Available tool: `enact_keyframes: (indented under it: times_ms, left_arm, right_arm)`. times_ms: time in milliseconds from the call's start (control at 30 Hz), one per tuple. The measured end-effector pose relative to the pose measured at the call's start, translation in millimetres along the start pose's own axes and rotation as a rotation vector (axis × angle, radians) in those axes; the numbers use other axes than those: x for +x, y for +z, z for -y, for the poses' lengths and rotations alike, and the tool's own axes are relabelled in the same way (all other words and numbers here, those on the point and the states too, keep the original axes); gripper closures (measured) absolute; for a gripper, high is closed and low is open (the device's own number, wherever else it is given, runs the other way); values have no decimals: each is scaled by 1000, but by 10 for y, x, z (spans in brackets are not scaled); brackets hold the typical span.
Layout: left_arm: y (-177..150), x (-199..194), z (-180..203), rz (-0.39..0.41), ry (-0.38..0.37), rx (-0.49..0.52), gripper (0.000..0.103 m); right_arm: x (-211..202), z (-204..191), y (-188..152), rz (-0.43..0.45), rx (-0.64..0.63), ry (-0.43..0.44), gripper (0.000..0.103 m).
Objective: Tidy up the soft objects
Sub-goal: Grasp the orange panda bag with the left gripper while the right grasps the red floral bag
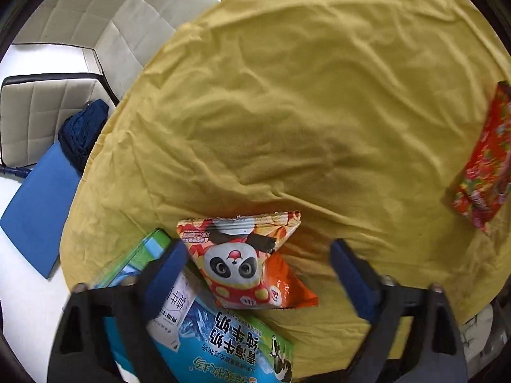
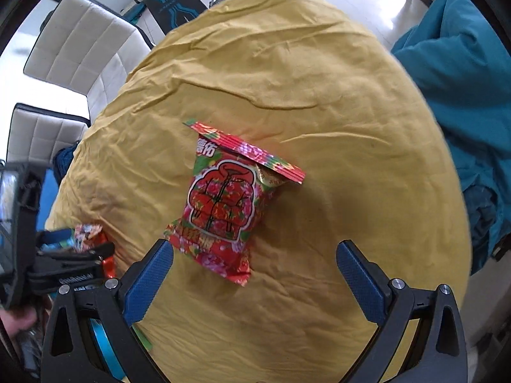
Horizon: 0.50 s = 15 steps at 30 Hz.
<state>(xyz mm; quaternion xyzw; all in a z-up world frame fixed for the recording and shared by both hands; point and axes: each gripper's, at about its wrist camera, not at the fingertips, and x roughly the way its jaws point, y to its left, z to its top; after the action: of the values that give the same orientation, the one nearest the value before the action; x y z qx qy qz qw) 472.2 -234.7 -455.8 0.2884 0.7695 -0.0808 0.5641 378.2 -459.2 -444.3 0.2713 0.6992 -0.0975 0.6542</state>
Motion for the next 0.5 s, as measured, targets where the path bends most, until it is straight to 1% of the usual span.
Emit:
enact_keyframes:
  times_ms: [33, 67, 100, 133, 167, 200, 233, 267, 300, 367, 500]
  left_arm:
    - [15, 69, 27, -23, 12, 10, 46]
    - [26, 130, 41, -49, 24, 11, 50]
    - [33, 162, 53, -59, 44, 9, 52]
    - [35, 171, 67, -53, 69, 8, 56]
    - [34, 159, 78, -39, 68, 1, 57]
    - [31, 152, 88, -33, 55, -9, 57]
    - [24, 124, 116, -23, 35, -19, 57]
    - [16, 104, 132, -16, 20, -25, 57]
    - [13, 83, 152, -9, 4, -32, 57]
    - [-1, 17, 190, 6, -29, -42, 57]
    - [-40, -88, 225, 27, -86, -56, 56]
  right_arm:
    - [68, 11, 40, -13, 24, 21, 0]
    - [122, 18, 66, -20, 45, 41, 0]
    - [172, 22, 92, -26, 68, 64, 0]
    - [229, 12, 125, -32, 99, 96, 1]
    - [277, 3, 144, -35, 122, 116, 4]
    - [325, -9, 162, -39, 140, 129, 15]
    - [379, -37, 180, -49, 151, 130, 23]
    - [424, -74, 200, -59, 154, 110, 38]
    - [443, -115, 195, -50, 145, 73, 41]
    - [440, -182, 182, -38, 107, 33, 47]
    - [467, -257, 89, -86, -59, -40, 52]
